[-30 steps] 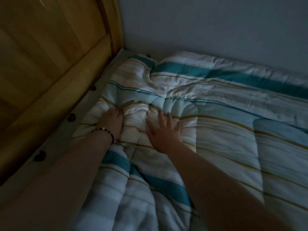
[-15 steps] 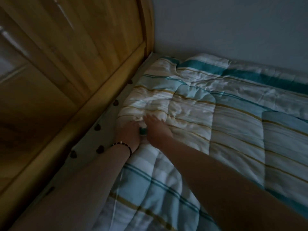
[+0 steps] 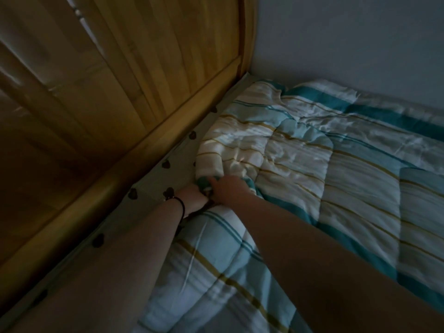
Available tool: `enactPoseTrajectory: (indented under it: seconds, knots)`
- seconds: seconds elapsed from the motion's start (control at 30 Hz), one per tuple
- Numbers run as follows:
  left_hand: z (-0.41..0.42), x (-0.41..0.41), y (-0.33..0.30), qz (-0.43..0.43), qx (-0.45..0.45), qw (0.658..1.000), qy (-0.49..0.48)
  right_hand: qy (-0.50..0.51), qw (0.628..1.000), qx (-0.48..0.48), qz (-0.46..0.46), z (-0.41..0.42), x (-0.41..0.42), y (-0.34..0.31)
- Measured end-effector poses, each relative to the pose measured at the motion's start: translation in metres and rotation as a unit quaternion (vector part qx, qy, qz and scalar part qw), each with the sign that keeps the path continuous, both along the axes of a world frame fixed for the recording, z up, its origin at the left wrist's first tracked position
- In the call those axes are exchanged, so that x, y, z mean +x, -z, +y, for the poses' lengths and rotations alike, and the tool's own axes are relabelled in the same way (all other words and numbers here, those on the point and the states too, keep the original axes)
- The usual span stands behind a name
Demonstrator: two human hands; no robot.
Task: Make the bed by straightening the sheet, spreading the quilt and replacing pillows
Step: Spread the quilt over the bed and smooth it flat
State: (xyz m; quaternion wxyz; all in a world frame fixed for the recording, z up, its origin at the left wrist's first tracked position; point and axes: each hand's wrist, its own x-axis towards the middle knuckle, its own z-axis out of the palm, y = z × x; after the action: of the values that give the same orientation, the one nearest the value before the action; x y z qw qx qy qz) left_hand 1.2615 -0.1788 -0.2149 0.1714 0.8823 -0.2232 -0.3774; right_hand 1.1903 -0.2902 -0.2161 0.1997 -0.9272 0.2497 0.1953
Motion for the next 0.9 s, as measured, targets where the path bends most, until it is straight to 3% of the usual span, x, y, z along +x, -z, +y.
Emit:
enactPoseTrajectory:
  seconds: [0.13, 0.23, 0.4, 0.5, 0.63, 0.7, 0.77, 0.83, 0.9]
  knots:
    - [0.001, -0.011, -0.004, -0.009, -0.032, 0.999, 0.041, 0.027, 0.998, 0.004, 0.061, 0.002, -0.001, 0.015]
    - [0.007, -0.010, 0.001, -0.002, -0.057, 0.996, 0.072, 0.090, 0.995, 0.025, 0.039, 0.005, -0.005, 0.016]
    - [0.014, -0.011, 0.007, 0.074, -0.120, 0.988, -0.067, 0.167, 0.981, 0.066, -0.078, 0.003, -0.004, 0.013]
    - [0.016, -0.012, 0.008, 0.067, -0.115, 0.990, -0.056, 0.281, 0.934, 0.156, -0.156, 0.001, -0.005, 0.014]
    - [0.033, -0.001, 0.002, 0.224, -0.154, 0.955, -0.119, 0.384, 0.841, 0.273, -0.266, 0.007, 0.004, 0.014]
    - [0.044, 0.012, -0.008, 0.240, -0.184, 0.945, -0.123, 0.421, 0.785, 0.343, -0.298, 0.011, 0.017, 0.011]
    - [0.049, 0.036, -0.017, 0.154, -0.202, 0.959, -0.126, 0.437, 0.736, 0.415, -0.309, 0.015, 0.031, 0.007]
    - [0.049, 0.061, -0.029, -0.035, -0.173, 0.981, -0.082, 0.436, 0.713, 0.453, -0.311, 0.020, 0.046, 0.004]
    - [0.044, 0.075, -0.032, -0.235, -0.065, 0.970, 0.016, 0.433, 0.709, 0.458, -0.316, 0.025, 0.060, 0.001]
